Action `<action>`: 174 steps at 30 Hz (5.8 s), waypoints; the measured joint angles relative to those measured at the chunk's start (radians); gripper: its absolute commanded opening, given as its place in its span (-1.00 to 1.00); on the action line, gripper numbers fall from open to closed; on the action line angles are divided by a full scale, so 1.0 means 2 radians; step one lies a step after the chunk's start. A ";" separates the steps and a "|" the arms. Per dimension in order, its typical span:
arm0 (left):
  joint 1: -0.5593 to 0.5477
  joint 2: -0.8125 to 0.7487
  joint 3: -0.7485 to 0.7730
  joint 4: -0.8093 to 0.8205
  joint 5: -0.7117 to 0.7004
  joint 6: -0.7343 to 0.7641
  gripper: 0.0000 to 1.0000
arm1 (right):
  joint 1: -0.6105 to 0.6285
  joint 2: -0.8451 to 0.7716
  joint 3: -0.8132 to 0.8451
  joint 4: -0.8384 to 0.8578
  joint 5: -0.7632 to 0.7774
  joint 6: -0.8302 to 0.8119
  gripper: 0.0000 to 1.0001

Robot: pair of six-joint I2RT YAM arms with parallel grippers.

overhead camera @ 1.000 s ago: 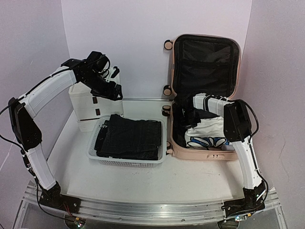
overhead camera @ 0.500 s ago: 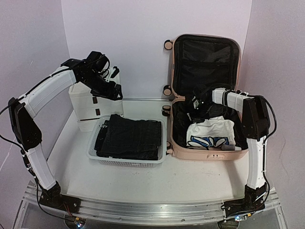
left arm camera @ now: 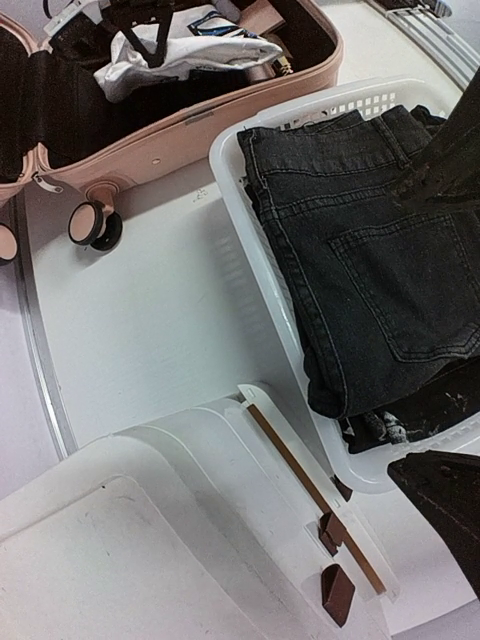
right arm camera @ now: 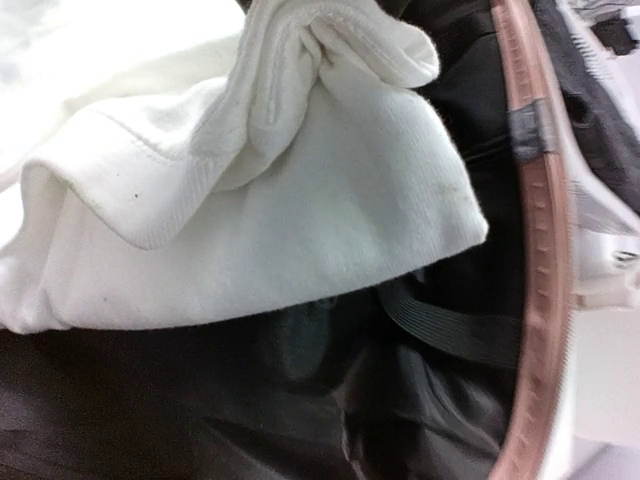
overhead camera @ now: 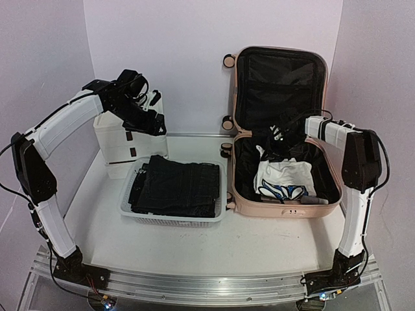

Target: Open, take out, and arrange the luggage

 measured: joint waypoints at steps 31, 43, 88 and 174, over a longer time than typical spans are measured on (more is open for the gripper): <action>0.028 -0.067 -0.074 0.000 -0.003 -0.090 0.62 | 0.042 -0.001 0.043 0.025 -0.267 0.161 -1.00; 0.027 -0.193 -0.264 0.057 -0.024 -0.098 0.63 | 0.187 0.001 0.082 0.033 -0.211 0.200 -1.00; 0.027 -0.501 -0.460 0.146 -0.007 -0.069 0.65 | 0.385 0.256 0.357 0.135 0.245 0.507 -1.00; 0.031 -0.062 -0.378 0.318 -0.004 -0.088 0.41 | 0.253 0.027 -0.038 0.213 0.007 0.101 0.02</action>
